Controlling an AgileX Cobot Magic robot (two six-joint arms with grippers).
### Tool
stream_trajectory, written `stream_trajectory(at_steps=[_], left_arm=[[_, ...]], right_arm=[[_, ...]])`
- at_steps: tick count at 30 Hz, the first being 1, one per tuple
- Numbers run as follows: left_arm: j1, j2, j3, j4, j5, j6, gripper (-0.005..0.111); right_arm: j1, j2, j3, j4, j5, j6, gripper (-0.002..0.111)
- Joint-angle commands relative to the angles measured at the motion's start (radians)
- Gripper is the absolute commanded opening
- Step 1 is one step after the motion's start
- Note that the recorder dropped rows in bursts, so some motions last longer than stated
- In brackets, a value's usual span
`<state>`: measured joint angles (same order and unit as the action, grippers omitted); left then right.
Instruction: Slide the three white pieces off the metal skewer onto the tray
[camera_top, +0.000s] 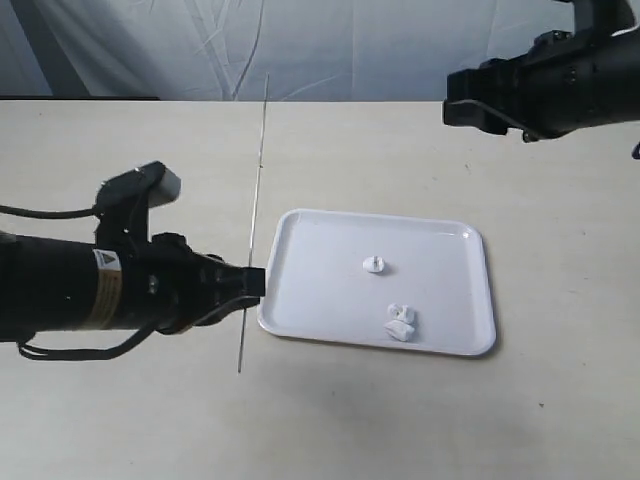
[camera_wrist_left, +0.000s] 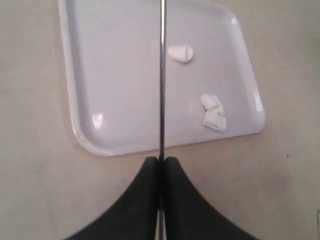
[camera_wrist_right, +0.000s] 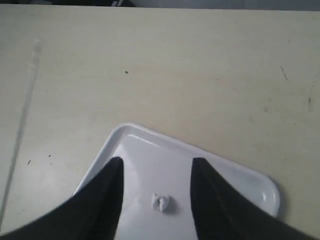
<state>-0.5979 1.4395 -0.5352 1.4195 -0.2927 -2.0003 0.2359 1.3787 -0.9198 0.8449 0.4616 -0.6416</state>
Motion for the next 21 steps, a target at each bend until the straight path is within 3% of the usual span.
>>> stream_trajectory(at_steps=[1,5,13,16,21], left_arm=[[0.002,0.199,-0.097,-0.046,-0.161,-0.014,0.0],[0.042,0.29,-0.187,-0.074,-0.278,-0.018,0.0],[0.206,0.416,-0.281,-0.122,-0.503,-0.093,0.0],[0.219,0.482,-0.281,-0.141,-0.591,-0.093,0.0],[0.205,0.557,-0.281,-0.126,-0.606,-0.093,0.0]], right_arm=[[0.004,-0.185,0.121,0.019,0.047,-0.012,0.042],[0.004,-0.304,0.157,0.019,0.082,-0.012,0.042],[0.004,-0.478,0.158,0.05,0.231,-0.012,0.042],[0.004,-0.532,0.158,0.05,0.258,-0.012,0.042],[0.004,-0.631,0.158,0.05,0.271,-0.012,0.042]])
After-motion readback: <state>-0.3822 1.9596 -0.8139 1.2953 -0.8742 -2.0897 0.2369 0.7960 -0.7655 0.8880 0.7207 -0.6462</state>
